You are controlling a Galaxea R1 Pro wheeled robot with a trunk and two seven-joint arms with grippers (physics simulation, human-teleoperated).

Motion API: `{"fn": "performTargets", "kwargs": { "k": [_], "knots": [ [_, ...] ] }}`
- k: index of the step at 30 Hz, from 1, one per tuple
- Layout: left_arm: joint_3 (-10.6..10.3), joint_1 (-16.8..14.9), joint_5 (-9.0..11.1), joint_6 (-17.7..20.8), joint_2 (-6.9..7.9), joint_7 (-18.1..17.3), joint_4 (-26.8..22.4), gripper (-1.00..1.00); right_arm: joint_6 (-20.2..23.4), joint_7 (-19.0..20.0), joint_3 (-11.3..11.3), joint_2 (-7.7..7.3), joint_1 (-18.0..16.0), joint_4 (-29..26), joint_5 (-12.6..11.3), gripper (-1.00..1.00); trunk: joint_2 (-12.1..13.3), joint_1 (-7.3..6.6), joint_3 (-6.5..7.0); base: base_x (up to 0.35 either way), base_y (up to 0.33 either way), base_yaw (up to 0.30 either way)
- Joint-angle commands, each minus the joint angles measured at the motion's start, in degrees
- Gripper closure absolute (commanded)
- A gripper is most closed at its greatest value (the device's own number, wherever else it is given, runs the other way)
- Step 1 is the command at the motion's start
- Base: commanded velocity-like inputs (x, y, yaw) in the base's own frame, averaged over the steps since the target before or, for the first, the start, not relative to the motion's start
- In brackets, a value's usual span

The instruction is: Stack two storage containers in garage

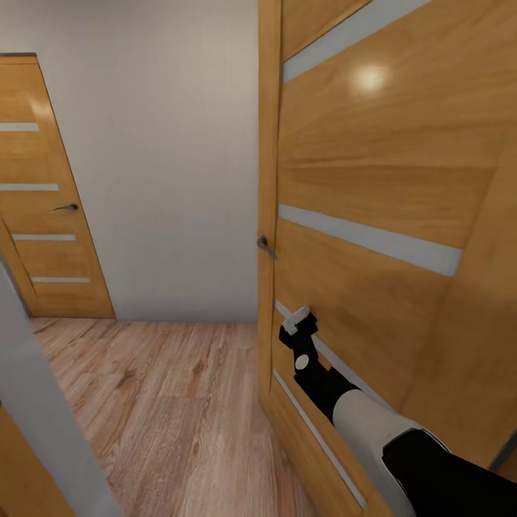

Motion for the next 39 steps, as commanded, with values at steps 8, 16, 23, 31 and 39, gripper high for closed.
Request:
{"fn": "performTargets", "kwargs": {
  "k": [8, 16, 23, 31, 39],
  "knots": [
    [0.3, 0.0, 0.1, -0.1, -0.02, 0.0, 0.0, -1.00, -0.5, -0.5, -0.7, 0.01, -0.1, 0.1, 0.3, -1.00, 0.0, 0.00, -0.06, 0.000, -0.016, 0.000],
    [0.3, 0.0, 0.1, -0.1, -0.02, 0.0, 0.0, -1.00, -0.7, -5.0, -0.7, 0.01, 0.4, 0.4, 0.3, -1.00, 0.0, 0.00, -0.06, 0.000, 0.000, 0.000],
    [0.3, 0.0, 0.1, -0.1, -0.02, 0.0, 0.0, -1.00, -0.9, -6.2, -0.8, 0.01, 0.5, 0.5, 0.2, -1.00, 0.0, 0.00, -0.06, 0.000, 0.000, 0.000],
    [0.3, 0.0, 0.1, -0.1, 0.06, 0.0, -0.1, -1.00, -1.1, -6.4, -0.7, 0.01, 0.5, 0.6, -0.7, -1.00, 0.0, 0.00, -0.06, 0.000, 0.000, 0.000],
    [0.3, 0.0, 0.1, -0.1, 0.05, 0.0, -0.1, -1.00, -1.0, -7.1, -0.7, 0.01, 0.5, 0.5, -4.9, -1.00, 0.0, 0.00, -0.12, 0.000, 0.000, 0.069]
  ]
}}
